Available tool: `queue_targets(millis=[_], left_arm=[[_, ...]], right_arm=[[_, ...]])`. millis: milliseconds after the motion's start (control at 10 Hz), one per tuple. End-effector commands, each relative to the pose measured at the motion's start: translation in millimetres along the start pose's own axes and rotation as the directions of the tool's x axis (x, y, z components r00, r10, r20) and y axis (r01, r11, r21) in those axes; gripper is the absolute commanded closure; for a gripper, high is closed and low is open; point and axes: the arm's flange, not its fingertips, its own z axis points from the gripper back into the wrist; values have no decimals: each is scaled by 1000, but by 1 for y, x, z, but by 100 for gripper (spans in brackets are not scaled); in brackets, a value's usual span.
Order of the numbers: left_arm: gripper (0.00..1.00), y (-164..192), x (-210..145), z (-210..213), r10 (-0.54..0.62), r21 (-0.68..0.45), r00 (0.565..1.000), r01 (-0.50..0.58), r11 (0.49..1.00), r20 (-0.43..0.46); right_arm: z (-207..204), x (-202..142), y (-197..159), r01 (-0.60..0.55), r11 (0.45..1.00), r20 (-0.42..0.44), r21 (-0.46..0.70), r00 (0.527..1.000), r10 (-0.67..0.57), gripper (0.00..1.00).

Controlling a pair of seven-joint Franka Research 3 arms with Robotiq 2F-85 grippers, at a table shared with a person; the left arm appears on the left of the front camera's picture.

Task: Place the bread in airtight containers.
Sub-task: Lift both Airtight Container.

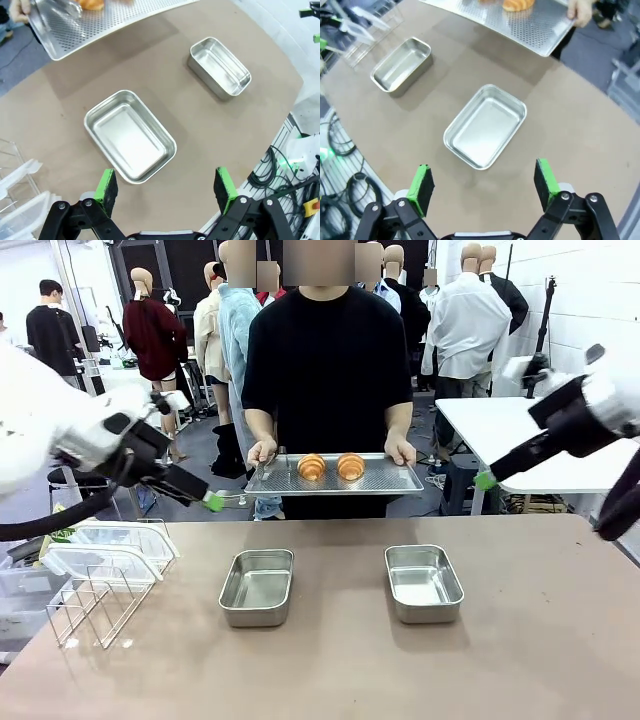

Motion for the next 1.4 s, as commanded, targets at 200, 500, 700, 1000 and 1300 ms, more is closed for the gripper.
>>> queue_targets(millis=[200,500,700,1000,1300], left_arm=[[0,0,33,-56,287,117,948,-272,955,-135],[0,14,30,-89,500,327,828,-414,850,-254],[0,25,25,-106,564,407,760,-426,808,-323],[0,56,20,-140,648,447,678,-488,749,-345],[0,68,15,-156,691,475,627,-515,714,-359]], right_arm=[[-77,26,14,229,970,-379,-77,893,-241,0],[-125,31,-9,343,929,-476,-137,800,-366,0],[-147,33,-23,383,909,-495,-165,765,-413,0],[-191,28,-39,413,877,-529,-245,701,-478,0],[-212,17,-42,385,852,-494,-354,697,-520,0]])
